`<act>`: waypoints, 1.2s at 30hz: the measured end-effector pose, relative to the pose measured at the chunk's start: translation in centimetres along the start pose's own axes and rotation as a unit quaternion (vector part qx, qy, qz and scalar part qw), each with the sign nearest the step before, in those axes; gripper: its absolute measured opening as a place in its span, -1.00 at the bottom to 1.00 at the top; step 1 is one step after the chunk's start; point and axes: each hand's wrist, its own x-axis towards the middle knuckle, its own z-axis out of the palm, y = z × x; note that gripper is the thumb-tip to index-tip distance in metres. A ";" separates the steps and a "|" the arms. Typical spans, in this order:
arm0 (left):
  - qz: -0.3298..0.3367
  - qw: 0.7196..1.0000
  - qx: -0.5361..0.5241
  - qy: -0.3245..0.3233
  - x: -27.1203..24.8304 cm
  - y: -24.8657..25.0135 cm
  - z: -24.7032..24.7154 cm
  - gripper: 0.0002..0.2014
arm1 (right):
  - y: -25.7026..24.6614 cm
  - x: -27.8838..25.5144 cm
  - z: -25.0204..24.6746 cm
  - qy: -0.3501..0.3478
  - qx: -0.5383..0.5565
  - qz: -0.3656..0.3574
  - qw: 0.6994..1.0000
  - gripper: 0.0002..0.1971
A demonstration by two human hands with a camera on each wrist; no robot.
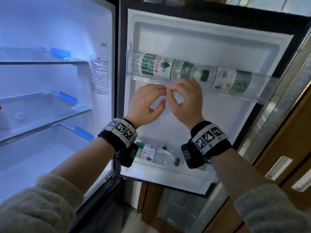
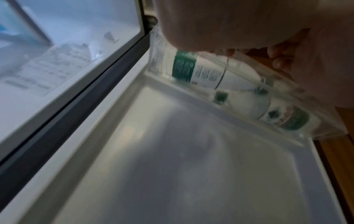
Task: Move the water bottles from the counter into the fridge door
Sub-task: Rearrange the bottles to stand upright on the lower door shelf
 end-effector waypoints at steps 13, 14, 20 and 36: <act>-0.302 0.854 -0.034 -0.422 -11.3 -1.0 1.0 -0.68 | 1.2 -13.4 5.0 -0.376 -0.007 0.404 0.834 -0.80; -0.317 0.840 -0.035 -0.440 -11.7 -1.2 1.2 -0.66 | 1.6 -14.0 5.3 -0.407 -0.004 0.427 0.808 -0.80; -0.375 0.789 -0.027 -0.486 -12.8 -2.1 2.2 -0.63 | 3.2 -16.3 5.5 -0.524 -0.037 0.448 0.724 -0.78; -0.374 0.534 -0.035 -0.757 -10.6 -5.8 7.4 -0.51 | 6.7 -15.7 6.4 -0.615 0.094 0.423 0.659 -0.61</act>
